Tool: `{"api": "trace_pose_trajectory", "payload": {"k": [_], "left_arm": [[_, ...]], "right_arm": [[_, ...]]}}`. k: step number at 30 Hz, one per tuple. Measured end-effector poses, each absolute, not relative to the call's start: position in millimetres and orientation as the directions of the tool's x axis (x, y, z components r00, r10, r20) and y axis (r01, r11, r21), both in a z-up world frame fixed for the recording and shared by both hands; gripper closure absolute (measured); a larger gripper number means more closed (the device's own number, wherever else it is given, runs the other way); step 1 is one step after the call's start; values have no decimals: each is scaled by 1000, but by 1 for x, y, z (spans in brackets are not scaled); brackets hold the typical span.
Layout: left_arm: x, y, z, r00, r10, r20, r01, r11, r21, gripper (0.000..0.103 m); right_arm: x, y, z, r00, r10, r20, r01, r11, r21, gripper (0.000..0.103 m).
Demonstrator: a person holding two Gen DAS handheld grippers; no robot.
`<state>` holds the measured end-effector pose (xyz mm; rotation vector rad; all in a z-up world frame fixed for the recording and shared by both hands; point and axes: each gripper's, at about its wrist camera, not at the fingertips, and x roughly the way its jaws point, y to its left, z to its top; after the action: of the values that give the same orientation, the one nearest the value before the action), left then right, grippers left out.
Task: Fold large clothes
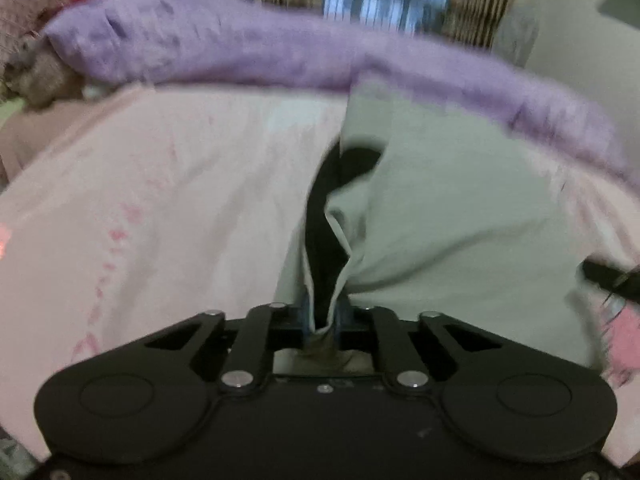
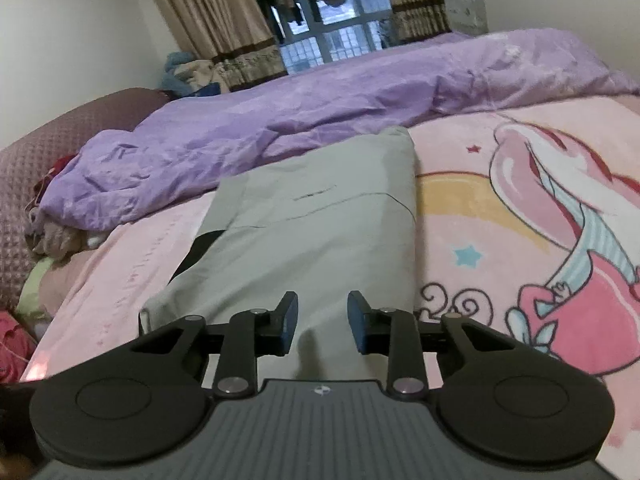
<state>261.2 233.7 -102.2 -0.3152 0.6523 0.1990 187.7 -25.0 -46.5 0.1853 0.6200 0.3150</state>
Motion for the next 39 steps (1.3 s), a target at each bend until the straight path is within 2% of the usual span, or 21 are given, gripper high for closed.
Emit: {"api": "trace_pose_trajectory", "payload": {"k": [1,3,7,9,12,14,16,18,19,20,24,26,28,32,34,39], "left_arm": [[252,236,-95,798,79,-597,-277,928,-248,96],[246,238,-89,792,72,-607,-277,927,-252,96],[259,238,-122,690,118,-714,-354,916,-190,96],[267,240,-139,654,143,-743,-385,908,-163,89],[269,242,-134,647,167,-744,-409,899,-154,77],[264,242,-123,659,190,-728,-410,902,-135,70],[255,238,-109,683,191,-705,-401,905,-144,68],[249,234,-95,719,186,-670,-379,913,-153,63],[246,231,-90,733,183,-655,-364,919,-150,54],[248,225,-90,743,174,-646,-340,930,-140,48],[268,210,-127,652,183,-735,-329,943,-56,47],[269,208,-139,628,225,-745,-350,937,-11,40],[268,216,-140,624,200,-756,-358,932,-49,38],[264,221,-134,620,204,-758,-357,933,-41,39],[259,218,-123,626,217,-749,-358,933,-29,44],[249,211,-91,692,213,-690,-334,942,-44,42]], "right_arm": [[186,-25,-45,772,342,-536,-235,937,259,67],[184,-28,-46,769,348,-536,-236,934,267,67],[188,-32,-53,756,355,-550,-218,929,299,67],[188,-31,-56,752,358,-553,-223,928,298,67],[186,-29,-54,748,347,-565,-217,933,286,67],[183,-28,-50,732,359,-579,-223,929,294,68],[176,-28,-44,713,382,-588,-251,922,295,70],[169,-24,-43,700,372,-610,-271,928,255,71],[167,-23,-46,692,362,-625,-276,932,235,71],[167,-21,-54,687,349,-637,-278,936,214,72],[169,-31,-79,674,344,-654,-252,939,234,74],[170,-30,-94,662,329,-673,-264,943,200,75],[167,-23,-109,682,292,-671,-282,951,127,77],[158,-8,-108,722,227,-654,-276,961,28,75],[157,-7,-98,719,222,-659,-266,963,34,73],[155,-10,-70,701,244,-670,-258,963,80,67]]}}
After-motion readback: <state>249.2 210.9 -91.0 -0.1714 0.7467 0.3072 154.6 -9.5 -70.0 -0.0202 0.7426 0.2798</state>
